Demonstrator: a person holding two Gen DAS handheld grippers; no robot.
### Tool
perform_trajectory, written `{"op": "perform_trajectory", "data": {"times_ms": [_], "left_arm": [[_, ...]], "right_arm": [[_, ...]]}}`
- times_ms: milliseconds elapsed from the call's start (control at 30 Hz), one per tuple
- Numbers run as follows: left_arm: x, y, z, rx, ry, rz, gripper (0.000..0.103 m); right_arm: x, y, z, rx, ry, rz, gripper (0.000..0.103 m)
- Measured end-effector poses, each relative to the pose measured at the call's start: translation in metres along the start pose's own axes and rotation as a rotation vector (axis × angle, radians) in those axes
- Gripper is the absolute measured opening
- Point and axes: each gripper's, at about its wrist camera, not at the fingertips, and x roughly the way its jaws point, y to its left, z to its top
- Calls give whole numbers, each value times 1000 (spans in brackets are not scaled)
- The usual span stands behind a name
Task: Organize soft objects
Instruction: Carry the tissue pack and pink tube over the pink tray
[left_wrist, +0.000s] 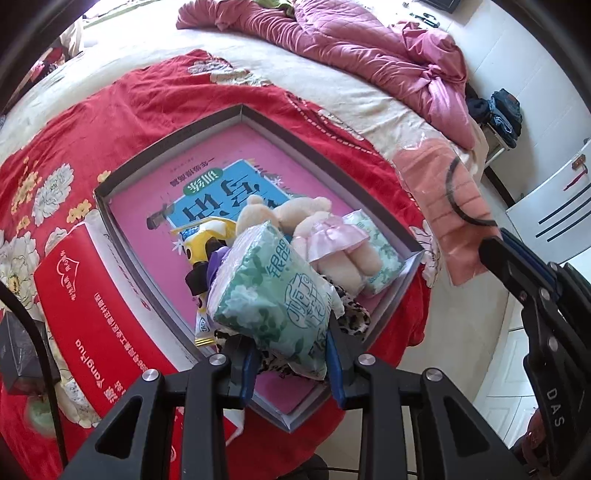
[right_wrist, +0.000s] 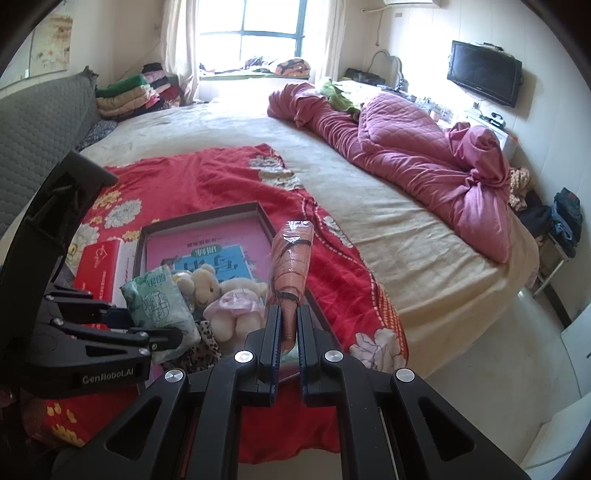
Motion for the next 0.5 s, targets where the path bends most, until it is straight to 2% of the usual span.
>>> {"op": "perform_trajectory", "data": {"times_ms": [500], "left_arm": [[17,16,8,-19,17,-2,32]], "right_arm": [[45,2,-6,17,82,12,8]]}}
